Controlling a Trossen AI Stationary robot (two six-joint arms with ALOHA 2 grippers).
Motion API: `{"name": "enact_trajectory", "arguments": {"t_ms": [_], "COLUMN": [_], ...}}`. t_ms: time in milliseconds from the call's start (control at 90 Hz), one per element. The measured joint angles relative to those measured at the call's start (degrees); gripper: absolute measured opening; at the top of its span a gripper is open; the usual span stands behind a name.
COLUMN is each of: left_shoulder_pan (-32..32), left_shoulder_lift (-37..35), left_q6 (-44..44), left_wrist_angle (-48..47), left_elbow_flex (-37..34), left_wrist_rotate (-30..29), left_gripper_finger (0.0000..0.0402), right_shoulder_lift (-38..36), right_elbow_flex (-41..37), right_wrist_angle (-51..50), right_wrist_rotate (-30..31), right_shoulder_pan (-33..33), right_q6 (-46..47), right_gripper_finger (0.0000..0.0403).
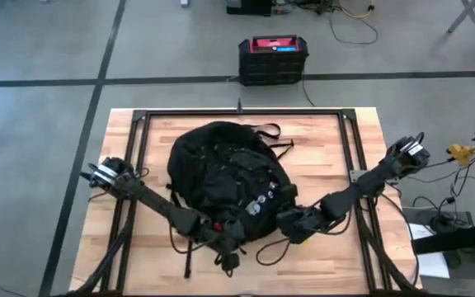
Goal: Unpack backpack
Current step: Close the black backpack
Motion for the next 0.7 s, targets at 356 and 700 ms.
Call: {"name": "enact_trajectory", "arguments": {"t_ms": [356, 700], "left_shoulder_pan": [2.9, 3.7], "left_shoulder_lift": [-2.8, -2.7], "left_q6": [3.9, 5.3], "left_wrist_angle": [1.2, 5.7], "left_elbow_flex": [-0.2, -0.2], "left_wrist_rotate": [3.5, 3.2], "left_gripper_finger": [0.0000, 0.0000], "right_shoulder_lift": [-1.8, 5.5], "right_elbow_flex": [-4.2, -4.3], "right_wrist_angle": [29.4, 38.2], "right_wrist_rotate": [2.7, -0.9], "right_shoulder_pan": [7.4, 2.3], "right_q6": [-6.1, -3.9], "right_gripper_finger": [0.0000, 0.0000]}}
